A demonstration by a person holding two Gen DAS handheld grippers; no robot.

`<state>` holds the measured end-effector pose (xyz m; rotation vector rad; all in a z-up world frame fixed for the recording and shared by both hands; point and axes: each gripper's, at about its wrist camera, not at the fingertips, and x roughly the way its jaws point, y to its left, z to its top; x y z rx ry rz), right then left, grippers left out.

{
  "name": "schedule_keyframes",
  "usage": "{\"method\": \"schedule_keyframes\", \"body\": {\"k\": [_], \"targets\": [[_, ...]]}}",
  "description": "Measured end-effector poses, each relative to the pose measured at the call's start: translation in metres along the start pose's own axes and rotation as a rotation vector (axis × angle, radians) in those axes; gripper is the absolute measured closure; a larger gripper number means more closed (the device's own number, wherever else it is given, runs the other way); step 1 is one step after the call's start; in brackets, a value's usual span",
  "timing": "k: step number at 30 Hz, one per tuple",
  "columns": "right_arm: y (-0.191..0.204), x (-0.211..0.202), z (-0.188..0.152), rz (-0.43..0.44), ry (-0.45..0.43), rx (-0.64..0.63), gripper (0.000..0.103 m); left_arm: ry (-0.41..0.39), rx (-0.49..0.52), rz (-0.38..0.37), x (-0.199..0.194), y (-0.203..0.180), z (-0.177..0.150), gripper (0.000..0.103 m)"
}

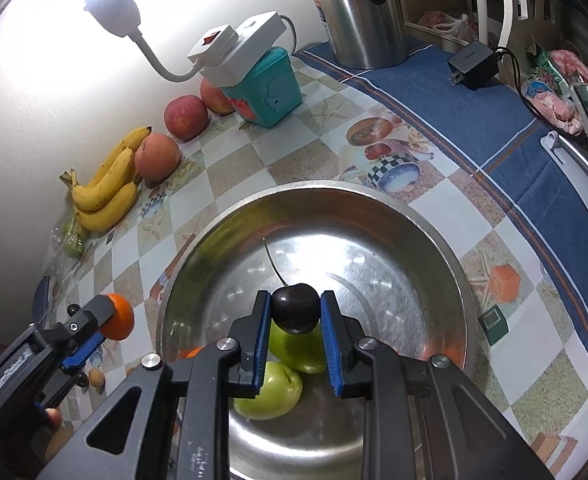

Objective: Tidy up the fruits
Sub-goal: 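Release the cherry into the bowl with the right tool while the left tool releases the orange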

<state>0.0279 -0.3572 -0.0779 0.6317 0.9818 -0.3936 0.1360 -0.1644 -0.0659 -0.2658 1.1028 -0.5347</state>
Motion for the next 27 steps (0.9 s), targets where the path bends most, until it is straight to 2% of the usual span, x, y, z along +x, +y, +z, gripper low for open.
{"method": "schedule_keyframes", "body": {"k": [9,19,27], "targets": [[-0.018,0.021,0.009,-0.038,0.012,0.006,0.077,0.083,0.101,0.026,0.042,-0.035,-0.006,0.065],[-0.028,0.039,0.013,-0.049,0.028,0.001,0.077,0.120,0.144,0.070,0.068,-0.043,-0.015,0.065],[-0.027,0.037,0.013,-0.045,0.030,-0.009,0.077,0.129,0.138,0.083,0.070,-0.041,-0.014,0.065]]}}
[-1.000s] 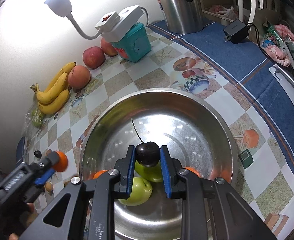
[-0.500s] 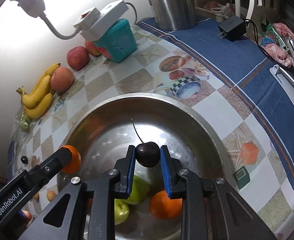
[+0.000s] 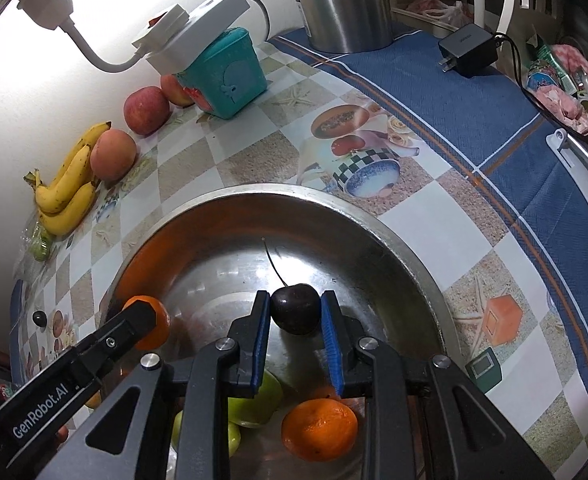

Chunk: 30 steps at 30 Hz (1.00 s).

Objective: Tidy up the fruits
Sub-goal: 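Release the cherry into the bowl with the right tool while the left tool releases the orange, then withdraw both open tools from the bowl toward the remaining fruits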

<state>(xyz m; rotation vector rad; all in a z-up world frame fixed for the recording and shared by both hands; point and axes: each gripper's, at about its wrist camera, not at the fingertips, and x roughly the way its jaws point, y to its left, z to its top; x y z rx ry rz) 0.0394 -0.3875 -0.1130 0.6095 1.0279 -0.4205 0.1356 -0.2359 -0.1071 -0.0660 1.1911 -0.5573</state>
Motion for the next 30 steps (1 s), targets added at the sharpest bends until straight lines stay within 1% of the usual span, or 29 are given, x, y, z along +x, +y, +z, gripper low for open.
{"method": "schedule_keyframes", "body": {"k": [3,6,9,11,13,17,18,19,20,22,23,24,25,26,27,28,30], "targets": [[0.001,0.000,0.000,-0.001,0.005,-0.008,0.074,0.007,-0.004,0.001,0.000,-0.001,0.000,0.064],[0.001,0.000,-0.001,0.000,0.006,-0.011,0.061,0.011,-0.009,-0.003,0.000,0.000,0.001,0.063],[0.001,-0.002,0.000,0.004,0.005,-0.014,0.060,0.006,-0.015,-0.014,-0.004,0.001,0.002,0.063],[0.002,-0.005,0.000,0.004,0.004,-0.019,0.057,-0.002,-0.020,-0.021,-0.010,0.001,0.004,0.063],[0.004,-0.007,0.000,0.006,0.004,-0.027,0.051,-0.015,-0.021,-0.033,-0.017,0.000,0.005,0.063],[0.011,-0.016,-0.001,0.000,-0.004,-0.052,0.049,-0.041,-0.028,-0.040,-0.033,0.002,0.006,0.054],[0.012,-0.019,-0.001,-0.003,-0.007,-0.055,0.045,-0.047,-0.029,-0.032,-0.037,0.003,0.006,0.050],[0.013,-0.021,-0.001,-0.009,-0.009,-0.056,0.036,-0.052,-0.031,-0.022,-0.040,0.004,0.006,0.048],[0.015,-0.024,-0.002,-0.019,-0.014,-0.060,0.033,-0.058,-0.035,-0.008,-0.045,0.007,0.006,0.046],[0.019,-0.030,-0.003,-0.026,-0.018,-0.072,0.032,-0.070,-0.048,0.021,-0.052,0.014,0.007,0.042],[0.020,-0.032,-0.004,-0.030,-0.017,-0.077,0.032,-0.075,-0.055,0.034,-0.055,0.017,0.007,0.036],[0.022,-0.033,-0.005,-0.035,-0.016,-0.081,0.032,-0.082,-0.067,0.060,-0.058,0.023,0.007,0.026],[0.023,-0.034,-0.006,-0.041,-0.014,-0.085,0.030,-0.096,-0.082,0.109,-0.062,0.030,0.006,0.022],[0.025,-0.035,-0.008,-0.048,-0.011,-0.091,0.029,-0.101,-0.091,0.153,-0.064,0.035,0.004,0.015],[0.026,-0.035,-0.009,-0.051,-0.009,-0.094,0.024,-0.101,-0.097,0.186,-0.065,0.039,0.003,0.010],[0.027,-0.036,-0.011,-0.055,-0.007,-0.097,0.022,-0.095,-0.110,0.239,-0.066,0.047,0.001,0.008],[0.030,-0.036,-0.014,-0.064,0.001,-0.104,0.022,-0.087,-0.128,0.283,-0.067,0.057,-0.003,0.004]]}}
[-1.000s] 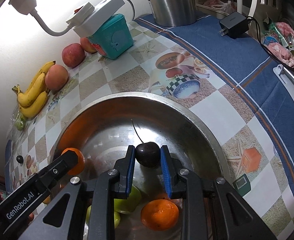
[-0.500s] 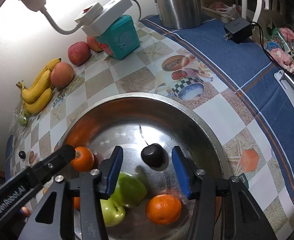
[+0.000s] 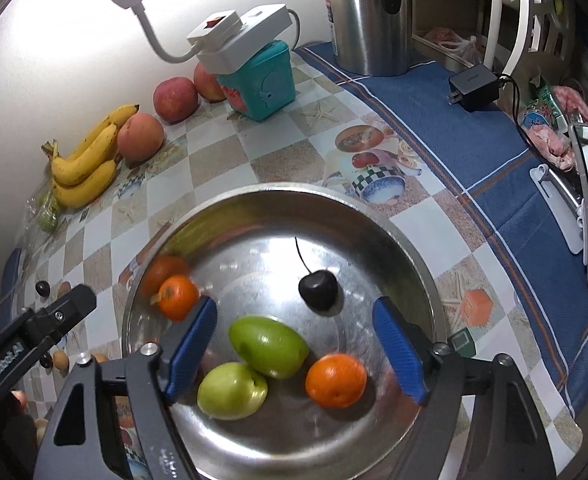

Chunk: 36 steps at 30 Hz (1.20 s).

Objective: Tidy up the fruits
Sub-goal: 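Withdraw both open tools from the bowl toward the remaining fruits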

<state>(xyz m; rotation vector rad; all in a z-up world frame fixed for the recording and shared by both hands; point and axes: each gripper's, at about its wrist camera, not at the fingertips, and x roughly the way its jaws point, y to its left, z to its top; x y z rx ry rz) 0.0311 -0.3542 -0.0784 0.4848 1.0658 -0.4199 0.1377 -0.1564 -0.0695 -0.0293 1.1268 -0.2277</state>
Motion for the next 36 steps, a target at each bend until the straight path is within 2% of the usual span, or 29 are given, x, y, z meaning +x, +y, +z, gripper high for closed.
{"method": "schedule_keyframes", "body": {"k": [3,6,9,15,18,22,31,36], "targets": [[0.006,-0.001,-0.004,-0.010,0.006,-0.015,0.020,0.012,-0.033,0.070,0.002,0.017,-0.003,0.000],[0.013,-0.003,-0.007,-0.021,0.005,-0.035,0.009,0.017,-0.043,0.141,0.002,0.030,-0.009,0.000],[0.020,-0.007,-0.010,-0.018,0.000,-0.054,0.009,0.020,-0.053,0.177,0.001,0.038,-0.012,0.000],[0.039,-0.018,-0.013,-0.020,-0.023,-0.088,0.009,0.041,-0.108,0.200,-0.004,0.059,-0.015,0.000],[0.049,-0.022,-0.014,-0.020,-0.031,-0.099,0.000,0.031,-0.132,0.216,-0.011,0.070,-0.017,0.000],[0.067,-0.025,-0.015,0.013,-0.038,-0.116,0.000,0.028,-0.155,0.187,-0.019,0.089,-0.017,0.000],[0.103,-0.024,-0.019,0.018,-0.019,-0.143,0.000,0.018,-0.188,0.282,-0.029,0.132,-0.013,0.000],[0.128,-0.020,-0.020,0.058,-0.003,-0.135,0.000,0.023,-0.191,0.271,-0.030,0.147,-0.010,0.000]]}}
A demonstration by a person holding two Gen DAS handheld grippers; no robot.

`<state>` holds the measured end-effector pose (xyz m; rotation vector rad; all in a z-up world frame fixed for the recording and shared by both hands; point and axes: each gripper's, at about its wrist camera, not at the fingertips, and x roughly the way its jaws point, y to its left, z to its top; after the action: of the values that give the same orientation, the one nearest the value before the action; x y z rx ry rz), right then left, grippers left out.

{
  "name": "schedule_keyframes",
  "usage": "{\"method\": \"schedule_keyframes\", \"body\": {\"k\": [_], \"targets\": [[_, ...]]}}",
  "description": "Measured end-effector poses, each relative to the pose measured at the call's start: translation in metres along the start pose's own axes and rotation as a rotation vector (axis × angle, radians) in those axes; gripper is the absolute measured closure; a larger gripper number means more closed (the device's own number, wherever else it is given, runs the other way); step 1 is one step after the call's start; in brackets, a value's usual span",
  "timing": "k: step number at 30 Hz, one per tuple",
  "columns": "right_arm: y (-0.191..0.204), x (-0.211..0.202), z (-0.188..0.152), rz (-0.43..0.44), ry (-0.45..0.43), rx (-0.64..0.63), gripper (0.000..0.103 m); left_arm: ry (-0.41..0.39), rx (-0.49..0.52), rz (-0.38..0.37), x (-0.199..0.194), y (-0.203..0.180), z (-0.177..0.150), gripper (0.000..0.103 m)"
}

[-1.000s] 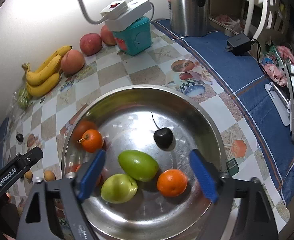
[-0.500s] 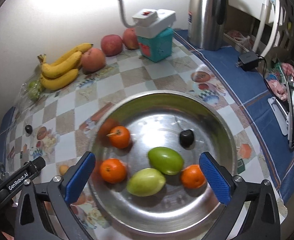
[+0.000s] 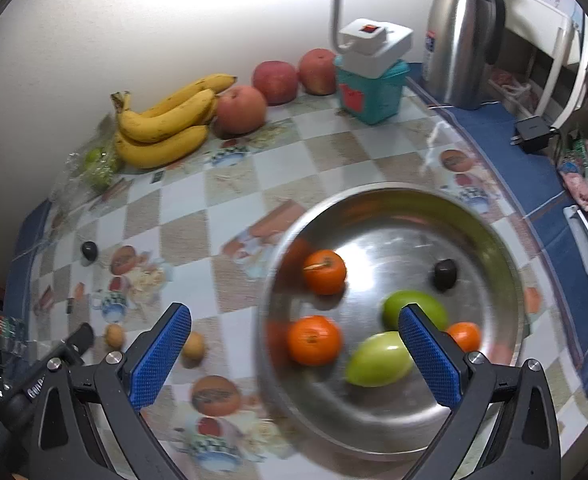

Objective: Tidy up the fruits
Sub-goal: 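Withdraw both open tools from the bowl toward the remaining fruits, then reach the left tool around a black fruit while the right tool reaches a tan fruit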

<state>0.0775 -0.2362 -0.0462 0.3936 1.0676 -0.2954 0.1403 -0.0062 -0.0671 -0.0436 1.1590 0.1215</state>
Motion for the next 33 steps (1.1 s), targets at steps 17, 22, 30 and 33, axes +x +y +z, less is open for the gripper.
{"method": "schedule_keyframes", "body": {"k": [17,22,30,33], "targets": [[0.079,0.012,-0.004,0.184,0.030,-0.176,0.000,-0.018,-0.183,0.032,-0.003,0.068,0.018,0.000],[0.078,0.016,-0.005,0.192,0.031,-0.189,0.000,-0.011,-0.181,0.011,-0.002,0.068,0.019,0.000],[0.073,0.019,-0.003,0.254,0.021,-0.171,0.000,0.027,-0.138,-0.044,0.010,0.054,0.019,0.000],[0.072,0.029,-0.007,0.230,0.063,-0.166,0.000,0.032,-0.140,-0.073,0.013,0.050,0.020,0.000]]}}
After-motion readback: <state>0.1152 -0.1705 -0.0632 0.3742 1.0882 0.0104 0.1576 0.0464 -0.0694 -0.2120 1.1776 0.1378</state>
